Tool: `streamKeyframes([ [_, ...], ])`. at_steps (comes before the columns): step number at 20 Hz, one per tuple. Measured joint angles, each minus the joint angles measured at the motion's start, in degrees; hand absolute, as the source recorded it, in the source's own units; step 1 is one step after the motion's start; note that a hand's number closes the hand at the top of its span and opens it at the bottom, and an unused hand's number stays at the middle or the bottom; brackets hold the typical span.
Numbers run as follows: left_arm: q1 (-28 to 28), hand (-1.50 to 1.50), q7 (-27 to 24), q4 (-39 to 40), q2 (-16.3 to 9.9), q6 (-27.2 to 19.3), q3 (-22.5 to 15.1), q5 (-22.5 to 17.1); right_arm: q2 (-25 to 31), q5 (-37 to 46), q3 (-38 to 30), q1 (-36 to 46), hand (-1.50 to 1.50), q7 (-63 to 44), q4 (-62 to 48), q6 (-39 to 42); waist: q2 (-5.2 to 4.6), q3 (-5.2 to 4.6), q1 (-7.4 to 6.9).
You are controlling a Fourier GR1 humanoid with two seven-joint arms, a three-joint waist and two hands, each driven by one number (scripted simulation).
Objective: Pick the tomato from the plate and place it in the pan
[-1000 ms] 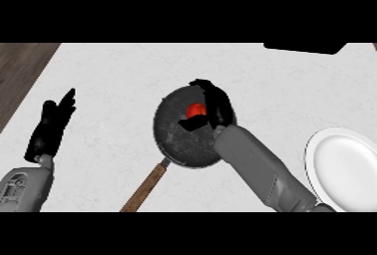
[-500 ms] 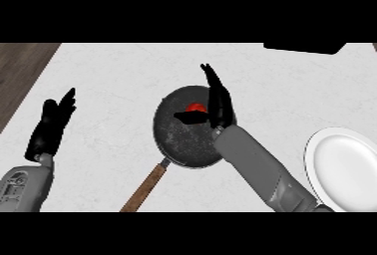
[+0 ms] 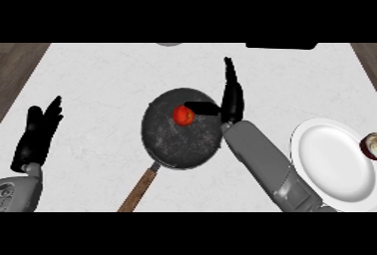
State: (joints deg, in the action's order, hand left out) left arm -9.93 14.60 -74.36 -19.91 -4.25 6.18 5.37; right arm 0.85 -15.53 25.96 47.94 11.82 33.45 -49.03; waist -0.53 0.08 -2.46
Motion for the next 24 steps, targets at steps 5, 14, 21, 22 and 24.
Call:
streamKeyframes([
  [5,2.08,0.0,-0.72,-0.1,-0.31,-0.25,1.6,-0.21,6.16,-1.11,-2.7,-7.4,-1.5,2.31,7.6,4.27,0.57,-0.06,2.15],
  [14,4.07,0.0,-0.9,-1.01,-0.64,0.51,2.83,-0.2,22.78,-2.8,-4.12,-25.12,-1.5,-2.29,31.78,14.57,0.91,-0.11,3.5],
  [21,3.47,0.0,-0.52,-1.23,-0.27,0.93,3.26,0.14,33.62,-5.67,-10.35,-38.52,-1.5,-0.91,43.48,24.37,0.73,-0.09,3.25],
  [22,3.76,0.0,-0.32,-1.98,0.03,0.96,3.22,0.08,34.47,-5.91,-11.38,-40.61,-1.5,-0.15,44.79,25.44,0.74,-0.1,3.18],
  [24,3.43,0.0,-0.07,-2.07,0.61,0.54,3.22,0.67,35.57,-5.88,-13.89,-42.24,-1.5,-0.3,45.94,27.87,0.69,-0.09,3.01],
])
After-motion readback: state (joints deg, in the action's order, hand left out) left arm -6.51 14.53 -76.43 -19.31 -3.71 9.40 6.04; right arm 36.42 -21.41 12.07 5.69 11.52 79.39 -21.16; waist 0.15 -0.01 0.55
